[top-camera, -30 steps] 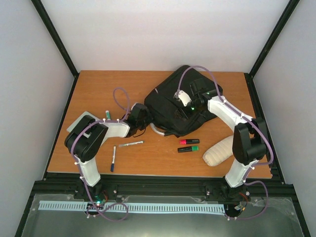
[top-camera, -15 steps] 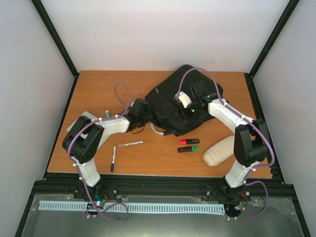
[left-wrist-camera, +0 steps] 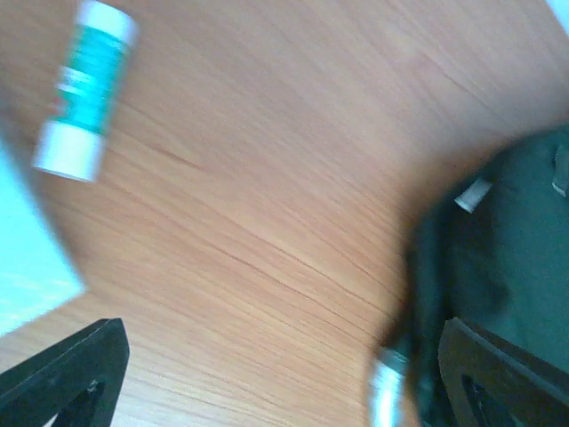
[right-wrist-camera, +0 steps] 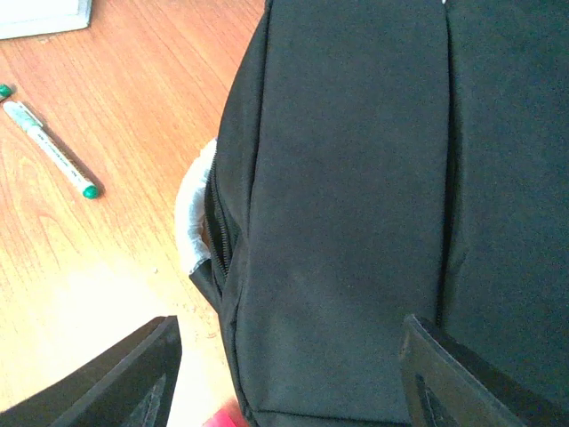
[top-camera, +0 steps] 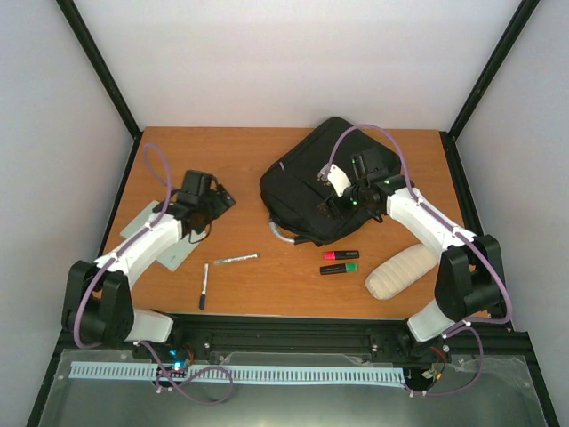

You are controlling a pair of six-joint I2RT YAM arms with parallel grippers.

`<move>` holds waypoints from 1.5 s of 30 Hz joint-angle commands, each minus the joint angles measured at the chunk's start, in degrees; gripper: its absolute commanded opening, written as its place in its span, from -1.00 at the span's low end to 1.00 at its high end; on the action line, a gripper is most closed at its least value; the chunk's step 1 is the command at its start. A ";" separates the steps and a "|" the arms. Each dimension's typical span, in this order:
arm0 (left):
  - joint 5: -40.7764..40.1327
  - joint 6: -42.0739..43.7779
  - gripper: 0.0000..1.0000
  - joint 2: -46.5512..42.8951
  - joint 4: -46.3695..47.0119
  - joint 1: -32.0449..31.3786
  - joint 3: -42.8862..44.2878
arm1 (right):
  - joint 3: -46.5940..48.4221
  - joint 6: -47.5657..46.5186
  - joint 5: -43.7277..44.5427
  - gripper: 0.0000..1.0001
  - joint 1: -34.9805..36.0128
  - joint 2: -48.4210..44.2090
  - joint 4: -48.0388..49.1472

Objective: Pack the student bag
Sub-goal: Move the stationery to the center of the board.

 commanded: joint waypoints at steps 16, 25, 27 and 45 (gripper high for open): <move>-8.90 4.22 0.99 11.14 -10.44 31.66 9.57 | -0.60 -1.35 -4.80 0.36 0.45 -3.12 0.15; 9.28 16.26 0.37 22.71 -8.97 29.76 20.04 | -0.51 -1.86 -4.74 0.36 0.45 -3.03 -0.06; 7.58 18.13 0.29 25.75 -13.82 27.22 24.00 | -0.54 -1.79 -4.69 0.36 0.37 -3.16 -0.14; -8.13 21.18 -0.06 35.86 -26.16 15.35 31.94 | -0.45 -1.77 -5.80 0.35 -0.34 -2.98 -0.57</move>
